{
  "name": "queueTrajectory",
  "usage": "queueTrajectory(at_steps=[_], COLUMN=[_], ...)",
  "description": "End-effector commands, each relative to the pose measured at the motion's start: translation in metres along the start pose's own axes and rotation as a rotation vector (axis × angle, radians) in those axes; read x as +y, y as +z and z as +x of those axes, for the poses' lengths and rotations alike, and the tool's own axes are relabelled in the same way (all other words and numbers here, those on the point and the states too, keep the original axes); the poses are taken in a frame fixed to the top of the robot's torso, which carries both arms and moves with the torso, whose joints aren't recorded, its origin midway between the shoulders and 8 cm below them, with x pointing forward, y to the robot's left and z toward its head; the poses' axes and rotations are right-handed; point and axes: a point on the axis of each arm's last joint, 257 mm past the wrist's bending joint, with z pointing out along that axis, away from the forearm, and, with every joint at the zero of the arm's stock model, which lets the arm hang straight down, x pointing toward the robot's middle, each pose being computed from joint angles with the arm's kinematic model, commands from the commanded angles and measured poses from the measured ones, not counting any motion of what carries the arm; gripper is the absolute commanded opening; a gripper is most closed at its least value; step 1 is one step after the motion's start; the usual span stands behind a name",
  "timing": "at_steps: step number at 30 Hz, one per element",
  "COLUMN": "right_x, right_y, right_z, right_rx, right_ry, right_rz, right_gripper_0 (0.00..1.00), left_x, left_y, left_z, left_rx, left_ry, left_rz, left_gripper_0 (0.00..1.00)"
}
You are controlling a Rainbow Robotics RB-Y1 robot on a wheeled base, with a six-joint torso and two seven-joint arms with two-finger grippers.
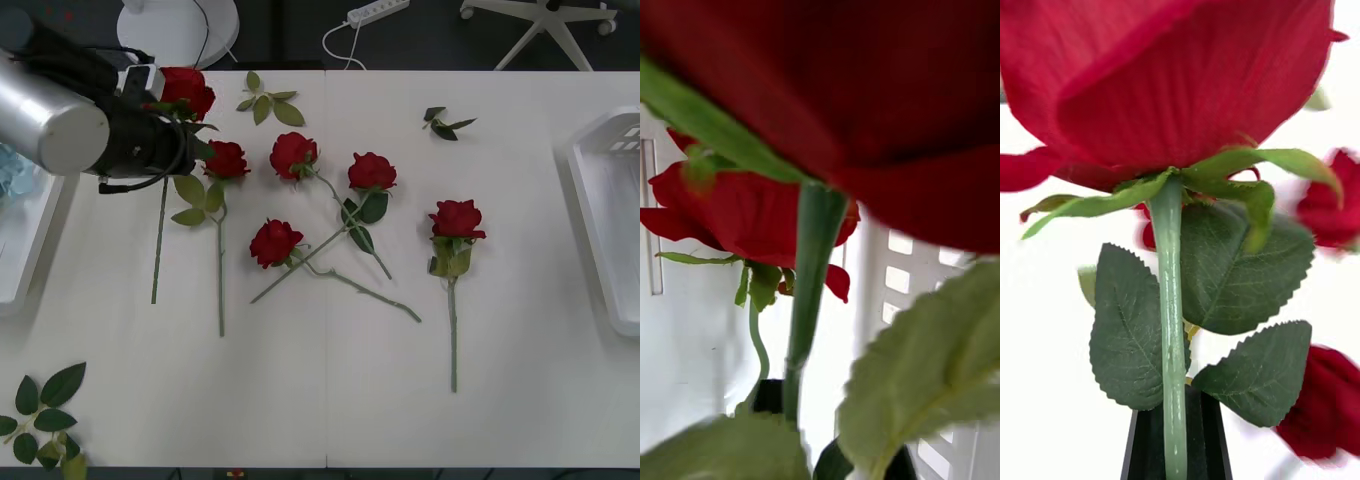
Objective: Place the red flowers into the right box and the blue flowers into the left box. If a person shows an open palm, hand one flower to the person first, then continue sorting.
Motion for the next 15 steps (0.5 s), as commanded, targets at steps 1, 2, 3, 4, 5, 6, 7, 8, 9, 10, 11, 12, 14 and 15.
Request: queueTrajectory(at_steps=[1,2,3,4,5,6,7,8,9,10,11,12,14,15], right_x=[-0.012,-0.017,-0.018,-0.019,-0.018,-0.017,-0.017,-0.014,-0.012,-0.008,-0.006,-0.005,0.006,0.009], right_y=[-0.001,-0.002,-0.003,-0.005,-0.008,-0.011,-0.016,-0.023,-0.027,-0.035,-0.045,-0.050,-0.071,-0.078], right_z=[0.000,0.001,0.000,0.001,0.000,-0.001,-0.002,-0.006,-0.007,-0.011,-0.015,-0.018,-0.027,-0.030], right_rx=[-0.011,-0.008,-0.010,-0.004,-0.001,0.001,0.009,0.016,0.021,0.029,0.037,0.038,0.048,0.049], right_ry=[0.039,0.041,0.043,0.057,0.068,0.075,0.083,0.092,0.097,0.106,0.110,0.111,0.107,0.103], right_rz=[0.014,0.017,0.016,0.006,-0.011,-0.021,-0.039,-0.065,-0.080,-0.110,-0.137,-0.150,-0.214,-0.231], right_gripper_0=[0.67,0.74,0.77,0.83,0.87,0.88,0.90,0.92,0.93,0.94,0.96,0.97,0.99,0.99], left_x=[-0.022,-0.033,-0.040,-0.055,-0.068,-0.076,-0.092,-0.107,-0.117,-0.133,-0.148,-0.155,-0.181,-0.188], left_y=[-0.047,-0.053,-0.057,-0.063,-0.069,-0.072,-0.077,-0.081,-0.084,-0.087,-0.091,-0.092,-0.095,-0.095], left_z=[0.007,0.009,0.009,0.010,0.009,0.007,0.005,0.000,-0.003,-0.007,-0.012,-0.014,-0.019,-0.020], left_rx=[-0.136,-0.170,-0.192,-0.227,-0.262,-0.277,-0.302,-0.323,-0.335,-0.348,-0.363,-0.370,-0.392,-0.395], left_ry=[0.041,0.044,0.048,0.056,0.060,0.061,0.063,0.066,0.067,0.071,0.072,0.076,0.073,0.074], left_rz=[0.145,0.185,0.207,0.246,0.283,0.304,0.342,0.373,0.395,0.428,0.459,0.471,0.517,0.529], left_gripper_0=[0.00,0.00,0.00,0.00,0.00,0.00,0.00,0.00,0.00,0.00,0.00,0.00,0.00,0.00])
